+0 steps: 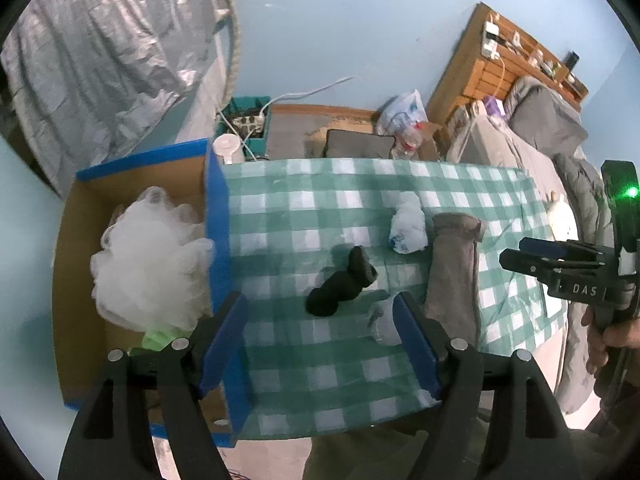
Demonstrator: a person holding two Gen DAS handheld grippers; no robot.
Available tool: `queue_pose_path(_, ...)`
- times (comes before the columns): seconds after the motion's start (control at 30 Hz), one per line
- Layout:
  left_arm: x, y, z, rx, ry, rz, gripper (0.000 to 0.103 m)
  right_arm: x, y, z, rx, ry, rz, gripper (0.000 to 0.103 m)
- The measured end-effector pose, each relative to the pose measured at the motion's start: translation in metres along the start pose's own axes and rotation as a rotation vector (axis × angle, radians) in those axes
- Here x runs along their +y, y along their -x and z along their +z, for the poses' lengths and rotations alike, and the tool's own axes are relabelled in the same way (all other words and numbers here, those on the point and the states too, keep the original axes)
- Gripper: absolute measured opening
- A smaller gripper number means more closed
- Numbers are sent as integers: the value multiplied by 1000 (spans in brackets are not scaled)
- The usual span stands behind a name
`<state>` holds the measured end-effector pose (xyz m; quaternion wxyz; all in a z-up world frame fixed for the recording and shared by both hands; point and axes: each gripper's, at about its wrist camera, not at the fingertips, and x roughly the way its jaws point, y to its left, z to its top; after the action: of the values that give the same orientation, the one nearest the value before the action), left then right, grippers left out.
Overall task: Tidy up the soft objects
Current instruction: 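Move both grippers back over the table toward the black sock and mitten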
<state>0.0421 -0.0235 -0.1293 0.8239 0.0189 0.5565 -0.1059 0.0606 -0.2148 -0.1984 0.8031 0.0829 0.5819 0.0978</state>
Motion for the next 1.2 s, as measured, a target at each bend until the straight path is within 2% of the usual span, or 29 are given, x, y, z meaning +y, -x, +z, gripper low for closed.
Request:
queue_pose_path(0.33,-23,-32,2,63,-57,9,77,-36,-20,-8,63,-82,9,62)
queue_pose_path(0.83,-32,-92,6,179,-94,-12,78,-47,-70,-8,148,-162,66,62)
queue_pose_path(1.2,-25,-131,12,244,-78,-28,78,-50,-97,-7,170,-219,13,63)
